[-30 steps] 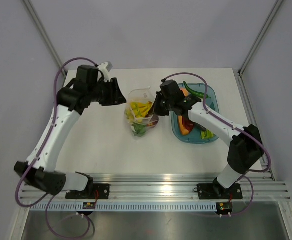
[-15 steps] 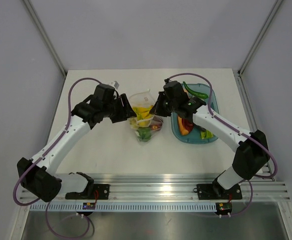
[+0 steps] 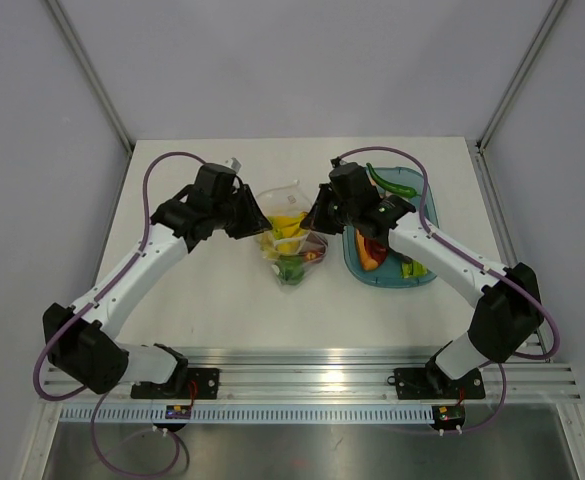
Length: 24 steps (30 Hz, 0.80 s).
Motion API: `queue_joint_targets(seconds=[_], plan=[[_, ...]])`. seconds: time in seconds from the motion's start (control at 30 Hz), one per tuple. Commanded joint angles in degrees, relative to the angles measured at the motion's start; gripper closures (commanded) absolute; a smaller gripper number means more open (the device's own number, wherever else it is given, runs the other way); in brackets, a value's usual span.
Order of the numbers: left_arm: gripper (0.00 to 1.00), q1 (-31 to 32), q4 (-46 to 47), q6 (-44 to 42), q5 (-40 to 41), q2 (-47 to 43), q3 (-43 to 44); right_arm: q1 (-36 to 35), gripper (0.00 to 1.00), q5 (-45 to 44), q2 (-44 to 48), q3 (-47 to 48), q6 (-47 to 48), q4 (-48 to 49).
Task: Place the food in the zip-top bag and seal the zipper
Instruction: Adjust the zipper food storage bag at the center of the board.
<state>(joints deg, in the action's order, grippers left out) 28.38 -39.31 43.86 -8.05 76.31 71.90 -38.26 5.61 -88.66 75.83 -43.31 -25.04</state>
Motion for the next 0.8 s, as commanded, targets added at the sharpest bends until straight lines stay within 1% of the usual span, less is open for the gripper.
queue_joint_targets(seconds=[0.0, 0.03, 0.07, 0.1, 0.13, 0.2, 0.23, 0.27, 0.3, 0.33, 0.37, 0.4, 0.47, 0.5, 0.53, 0.6, 0.63, 0.67, 0.7, 0.73, 0.77], plan=[[0.72, 0.36, 3.36, -0.08, 0.59, 0.33, 1.49, -0.85, 1.00, -0.33, 2.53, -0.07, -0.20, 2.45], [0.76, 0.45, 3.45, -0.43, 0.32, 1.02, 1.93, -0.85, 1.00, -0.51, 2.53, -0.07, -0.11, 2.45], [0.90, 0.36, 2.84, -1.22, 0.15, 1.64, 3.41, -0.85, 1.00, -0.60, 2.44, 0.02, -0.11, 2.36], [0.98, 0.36, 2.31, -1.84, 0.14, 2.34, 4.73, -0.76, 1.00, -0.77, 2.44, 0.10, 0.07, 2.36], [1.00, 0.36, 1.61, -2.45, 0.41, 3.04, 6.22, -0.85, 1.00, -0.95, 2.18, 0.37, 0.50, 2.36], [1.00, 0.27, 0.47, -5.09, 0.76, 5.42, 12.10, -0.76, 1.00, -1.65, 1.48, 2.38, 1.47, 2.45], [1.00, -0.16, 0.03, -7.79, 1.37, 6.38, 14.82, -0.68, 1.00, -2.09, -0.18, 5.87, 3.21, 2.36], [1.00, -0.69, -2.76, -9.04, 1.72, 9.70, 19.03, -0.59, 1.00, -2.26, -1.33, 8.78, 4.36, 1.93], [1.00, -1.39, -4.62, -10.18, 1.73, 11.47, 27.86, -0.41, 1.00, -2.61, -2.82, 12.37, 5.33, -1.30], [1.00, -2.09, -6.72, -11.15, 0.42, 13.58, 33.69, -0.32, 1.00, -3.05, -5.70, 16.67, 7.25, -3.59], [1.00, -2.88, -10.40, -13.25, -0.20, 16.30, 38.62, -0.41, 1.00, -2.97, -6.78, 24.02, 7.97, -6.75], [1.00, -2.89, -11.74, -14.14, -0.21, 17.11, 46.67, -0.41, 1.00, -2.62, -7.31, 26.45, 8.41, -7.13], [1.00, -2.98, -13.33, -16.08, -1.08, 16.86, 50.26, -0.59, 1.00, -1.65, -6.62, 28.14, 8.50, -5.82], [1.00, -3.15, -13.25, -16.43, -1.70, 16.24, 50.53, -0.59, 1.00, -1.30, -6.18, 27.62, 8.33, -5.38], [1.00, -3.07, -12.99, -17.04, -3.18, 15.28, 47.92, -0.67, 1.00, -0.60, -4.95, 26.66, 7.72, -4.85], [1.00, -3.16, -10.01, -17.66, -4.94, 11.08, 41.08, -1.29, 1.00, -0.07, -2.67, 19.47, 6.49, -1.08], [1.00, -3.33, -8.34, -18.36, -6.61, 9.14, 31.38, -1.64, 1.00, 0.80, -1.87, 12.05, 4.57, 1.11], [1.00, -3.33, -5.37, -19.15, -6.97, 7.55, 26.67, -2.51, 1.00, 1.42, -1.26, 8.23, 3.42, 5.48], [1.00, -3.42, -4.21, -19.85, -7.15, 6.14, 22.10, -3.13, 0.98, 1.95, -1.08, 4.62, 2.02, 7.18], [1.00, -3.86, -3.15, -21.17, -8.02, 3.69, 12.75, -3.66, 0.93, 2.91, -1.16, -1.68, -0.17, 8.94], [1.00, -4.21, -1.66, -21.70, -8.64, 3.06, 9.17, -4.88, 0.88, 3.35, -1.51, -4.18, -1.24, 10.95]])
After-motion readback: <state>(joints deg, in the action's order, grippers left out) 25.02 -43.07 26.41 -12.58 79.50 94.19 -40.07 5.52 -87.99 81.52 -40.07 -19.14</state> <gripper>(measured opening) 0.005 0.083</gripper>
